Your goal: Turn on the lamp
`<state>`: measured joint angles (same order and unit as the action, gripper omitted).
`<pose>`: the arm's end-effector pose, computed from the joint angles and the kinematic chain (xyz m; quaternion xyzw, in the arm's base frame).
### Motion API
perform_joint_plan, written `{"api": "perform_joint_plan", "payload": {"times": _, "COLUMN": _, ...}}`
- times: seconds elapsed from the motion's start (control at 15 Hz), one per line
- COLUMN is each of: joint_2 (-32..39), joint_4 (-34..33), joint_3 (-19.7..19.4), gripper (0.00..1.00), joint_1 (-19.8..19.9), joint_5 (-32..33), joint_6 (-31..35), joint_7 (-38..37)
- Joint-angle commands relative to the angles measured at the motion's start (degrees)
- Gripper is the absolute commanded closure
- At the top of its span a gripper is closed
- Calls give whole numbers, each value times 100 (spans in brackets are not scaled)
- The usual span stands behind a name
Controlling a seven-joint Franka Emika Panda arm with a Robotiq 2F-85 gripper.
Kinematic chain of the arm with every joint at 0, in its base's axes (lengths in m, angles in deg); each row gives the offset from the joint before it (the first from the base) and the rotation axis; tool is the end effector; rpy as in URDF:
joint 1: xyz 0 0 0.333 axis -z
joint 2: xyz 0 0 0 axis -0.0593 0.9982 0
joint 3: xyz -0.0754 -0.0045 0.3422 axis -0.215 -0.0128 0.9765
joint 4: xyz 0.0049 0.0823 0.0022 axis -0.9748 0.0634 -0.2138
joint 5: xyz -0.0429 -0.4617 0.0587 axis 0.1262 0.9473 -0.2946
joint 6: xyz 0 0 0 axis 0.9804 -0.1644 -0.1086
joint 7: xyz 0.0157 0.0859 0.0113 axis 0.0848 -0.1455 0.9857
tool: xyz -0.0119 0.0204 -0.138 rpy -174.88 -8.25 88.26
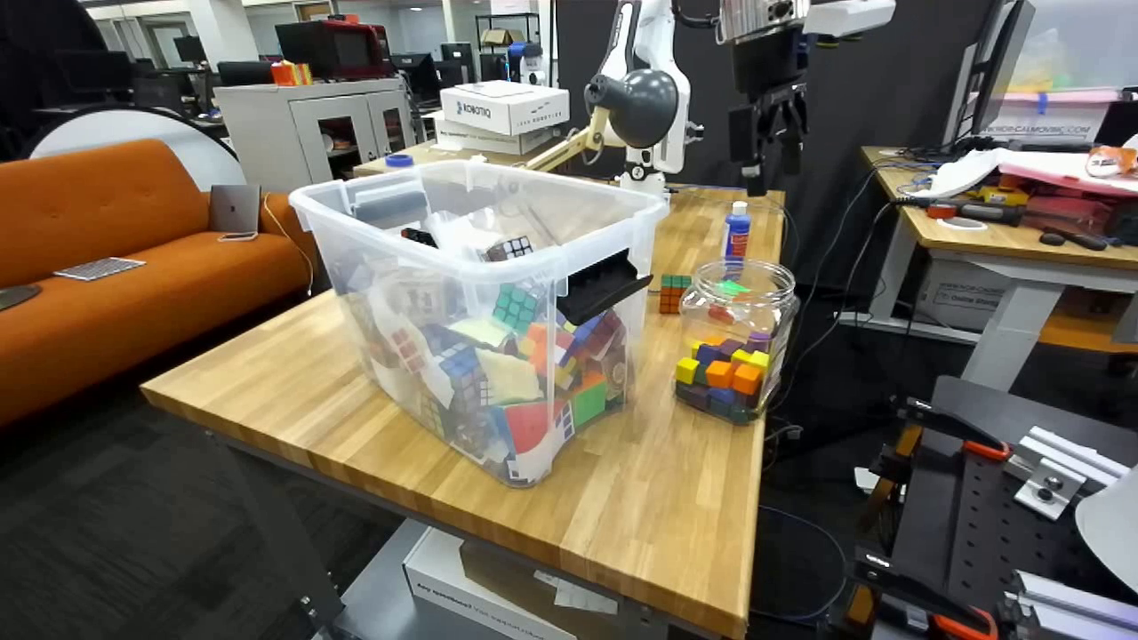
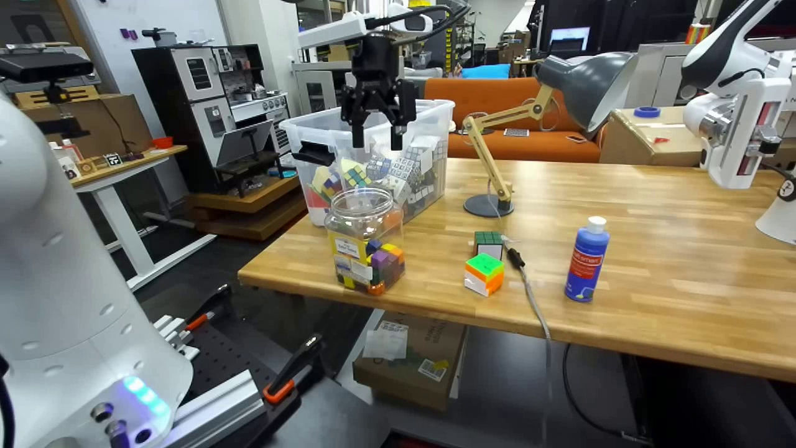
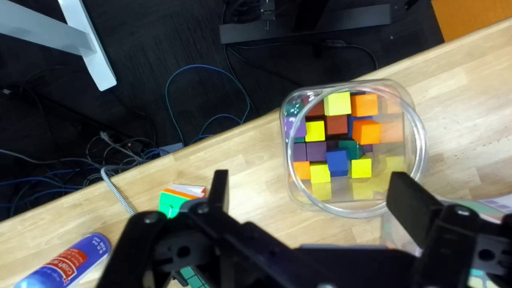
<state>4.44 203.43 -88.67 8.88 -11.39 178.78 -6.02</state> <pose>0.5066 -0.1125 0.3447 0.9931 -0.0391 -0.1020 0.0429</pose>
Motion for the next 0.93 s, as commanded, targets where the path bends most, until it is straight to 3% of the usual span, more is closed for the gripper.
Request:
{"api": "perform_joint_plan", "payload": {"times": 0.0, "joint_2": 668, "joint_4": -569, "joint_3": -14, "gripper": 0, "joint_1": 0, "joint_5": -127, "joint_6": 106, "joint_7": 51}}
{"api": "perform_joint_plan", "payload": {"times": 0.67, "joint_2": 623, "joint_4": -466, "joint_3": 4, "gripper": 0, "joint_1": 2, "joint_5": -45, "joint_6": 156, "joint_7": 0}}
{"api": "perform_joint_plan", "payload": {"times": 0.87, "joint_2": 731, "joint_4": -523, "joint_3": -58, "gripper": 0, "joint_1": 45, "joint_5": -481, "joint_6": 324, "joint_7": 158}}
